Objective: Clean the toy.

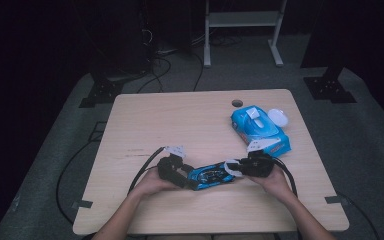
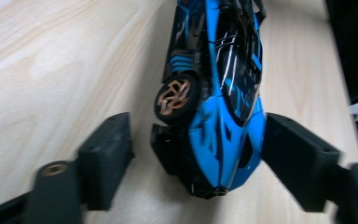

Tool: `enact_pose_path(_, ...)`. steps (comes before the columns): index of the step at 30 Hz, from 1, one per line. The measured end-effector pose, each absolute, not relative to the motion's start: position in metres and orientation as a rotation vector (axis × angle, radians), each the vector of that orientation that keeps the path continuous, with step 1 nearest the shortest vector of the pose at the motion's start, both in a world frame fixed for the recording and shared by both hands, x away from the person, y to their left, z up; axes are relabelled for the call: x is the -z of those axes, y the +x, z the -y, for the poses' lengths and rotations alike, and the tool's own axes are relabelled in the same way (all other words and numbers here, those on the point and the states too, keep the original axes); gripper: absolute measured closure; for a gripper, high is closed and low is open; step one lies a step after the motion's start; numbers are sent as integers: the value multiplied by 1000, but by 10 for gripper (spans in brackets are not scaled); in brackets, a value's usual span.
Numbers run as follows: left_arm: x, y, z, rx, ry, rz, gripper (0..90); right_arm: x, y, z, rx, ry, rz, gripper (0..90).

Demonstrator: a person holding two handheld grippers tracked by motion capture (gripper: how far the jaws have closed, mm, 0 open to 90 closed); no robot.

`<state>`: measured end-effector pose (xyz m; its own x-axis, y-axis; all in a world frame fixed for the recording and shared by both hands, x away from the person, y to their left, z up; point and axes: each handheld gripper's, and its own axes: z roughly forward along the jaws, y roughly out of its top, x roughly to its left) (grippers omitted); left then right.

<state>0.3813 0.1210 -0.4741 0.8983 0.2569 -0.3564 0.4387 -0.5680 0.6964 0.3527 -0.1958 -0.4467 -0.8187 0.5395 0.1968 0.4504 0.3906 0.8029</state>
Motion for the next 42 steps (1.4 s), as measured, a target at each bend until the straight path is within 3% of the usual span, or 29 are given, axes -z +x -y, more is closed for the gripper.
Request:
enact_pose_path(3, 474, 381, -120, 280, 2191, -491, 414, 446, 346, 199, -1417, 869, -2509, 794)
enact_pose_path(9, 474, 379, -118, 307, 2165, -491, 493, 447, 338, 199, -1381, 830, -2464, 791)
enact_pose_path(13, 464, 378, -122, 191, 2116, -484, 597, 445, 339, 197, -1356, 841, -2423, 792)
enact_pose_path(20, 459, 375, -128, 16, 2103, -469, 643, 448, 344, 185, -1268, 793, -2385, 777)
enact_pose_path(26, 458, 368, -124, -49, 2133, -409, 653, 447, 339, 187, -1255, 801, -2415, 751)
enact_pose_path(38, 461, 363, -120, -66, 2180, -378, 645, 446, 329, 192, -1218, 813, -2445, 711)
enact_pose_path(42, 461, 363, -120, -63, 2177, -381, 645, 445, 326, 196, -1227, 842, -2456, 737)
